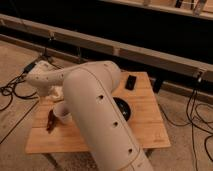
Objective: Place the white sponge in the ceramic bowl
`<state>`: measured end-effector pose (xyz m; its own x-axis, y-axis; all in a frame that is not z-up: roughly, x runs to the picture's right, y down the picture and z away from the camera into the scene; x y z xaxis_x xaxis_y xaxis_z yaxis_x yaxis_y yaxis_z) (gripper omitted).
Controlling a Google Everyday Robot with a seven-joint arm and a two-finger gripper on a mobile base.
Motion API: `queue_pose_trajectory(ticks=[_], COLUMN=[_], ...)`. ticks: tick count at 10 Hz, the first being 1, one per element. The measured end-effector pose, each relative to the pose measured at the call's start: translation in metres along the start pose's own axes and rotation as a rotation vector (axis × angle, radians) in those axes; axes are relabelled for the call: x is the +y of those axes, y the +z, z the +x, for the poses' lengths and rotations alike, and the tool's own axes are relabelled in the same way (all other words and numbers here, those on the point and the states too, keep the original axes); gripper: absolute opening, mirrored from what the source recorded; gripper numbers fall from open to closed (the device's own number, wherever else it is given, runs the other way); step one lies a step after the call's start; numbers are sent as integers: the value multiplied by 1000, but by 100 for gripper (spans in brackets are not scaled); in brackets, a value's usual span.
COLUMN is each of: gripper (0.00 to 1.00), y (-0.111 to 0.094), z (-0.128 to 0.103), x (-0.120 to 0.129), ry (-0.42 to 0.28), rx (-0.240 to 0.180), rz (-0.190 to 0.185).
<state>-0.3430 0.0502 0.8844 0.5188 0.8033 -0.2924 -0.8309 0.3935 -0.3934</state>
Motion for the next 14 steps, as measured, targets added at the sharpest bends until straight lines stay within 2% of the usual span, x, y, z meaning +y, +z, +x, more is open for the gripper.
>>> queue_pose_trajectory(ticks=[2, 4, 9, 12, 14], gripper=[65, 65, 65, 65, 65], y=[4, 16, 56, 63, 68], z=[-8, -11, -24, -44, -53], x=[-18, -29, -42, -59, -58], ry=[-1, 4, 81, 104, 94], rx=[-17, -7, 40, 40, 41], rz=[43, 62, 30, 50, 55])
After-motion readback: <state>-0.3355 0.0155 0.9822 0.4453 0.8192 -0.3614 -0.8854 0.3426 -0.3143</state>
